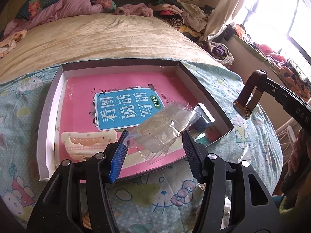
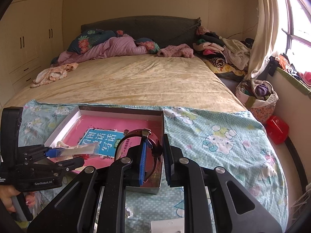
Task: Organize jewelry
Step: 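Carry bag toward grey box with left tool while right tool releases watch inside, then lower the clear bag into the grey box and open the left tool, then withdraw both tools from the grey box back over the remaining jewelry, then grasp yellow bangle bag with left tool while right tool grasps silver jewelry bag, then carry both bags over the grey box and lower them inside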
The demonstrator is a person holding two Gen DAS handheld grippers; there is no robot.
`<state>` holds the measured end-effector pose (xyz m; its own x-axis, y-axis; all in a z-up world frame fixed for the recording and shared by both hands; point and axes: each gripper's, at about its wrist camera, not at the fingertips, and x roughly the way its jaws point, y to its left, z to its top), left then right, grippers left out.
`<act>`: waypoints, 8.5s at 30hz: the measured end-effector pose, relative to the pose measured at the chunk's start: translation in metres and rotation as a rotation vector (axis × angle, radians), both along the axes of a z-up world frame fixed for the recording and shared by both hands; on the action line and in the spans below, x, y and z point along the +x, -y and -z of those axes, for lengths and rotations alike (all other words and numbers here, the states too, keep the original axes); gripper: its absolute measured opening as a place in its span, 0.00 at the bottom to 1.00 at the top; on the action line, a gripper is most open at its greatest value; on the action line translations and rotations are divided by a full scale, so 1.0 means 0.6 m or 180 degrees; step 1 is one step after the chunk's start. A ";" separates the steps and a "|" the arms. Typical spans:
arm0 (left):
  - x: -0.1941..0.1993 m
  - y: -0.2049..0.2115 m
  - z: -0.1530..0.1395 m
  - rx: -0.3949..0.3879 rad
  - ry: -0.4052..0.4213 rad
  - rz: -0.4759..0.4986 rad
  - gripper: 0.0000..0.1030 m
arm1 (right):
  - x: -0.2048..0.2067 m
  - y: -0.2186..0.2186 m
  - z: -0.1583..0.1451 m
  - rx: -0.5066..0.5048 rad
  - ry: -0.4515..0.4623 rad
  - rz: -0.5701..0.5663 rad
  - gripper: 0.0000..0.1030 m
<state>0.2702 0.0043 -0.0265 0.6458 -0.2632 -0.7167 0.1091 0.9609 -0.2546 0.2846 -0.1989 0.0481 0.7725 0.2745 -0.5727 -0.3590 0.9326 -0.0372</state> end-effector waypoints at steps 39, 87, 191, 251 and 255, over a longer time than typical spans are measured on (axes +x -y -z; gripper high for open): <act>0.039 0.012 0.037 0.0261 -0.0143 -0.0065 0.48 | 0.106 -0.051 0.090 -0.0280 -0.0278 0.0286 0.15; -0.111 -0.027 -0.149 0.0104 0.0522 -0.0326 0.91 | -0.124 0.054 -0.071 0.0753 -0.0025 0.0128 0.85; -0.259 0.031 0.068 0.0501 -0.0442 0.0162 0.91 | -0.218 -0.020 0.163 -0.0665 -0.0958 -0.0673 0.86; -0.272 -0.035 -0.051 0.0456 0.0280 -0.0083 0.72 | -0.248 -0.022 0.083 0.0210 -0.0688 -0.0949 0.40; -0.266 -0.044 -0.065 0.0425 0.0351 -0.0143 0.72 | -0.247 -0.023 0.072 0.0243 -0.0645 -0.0936 0.40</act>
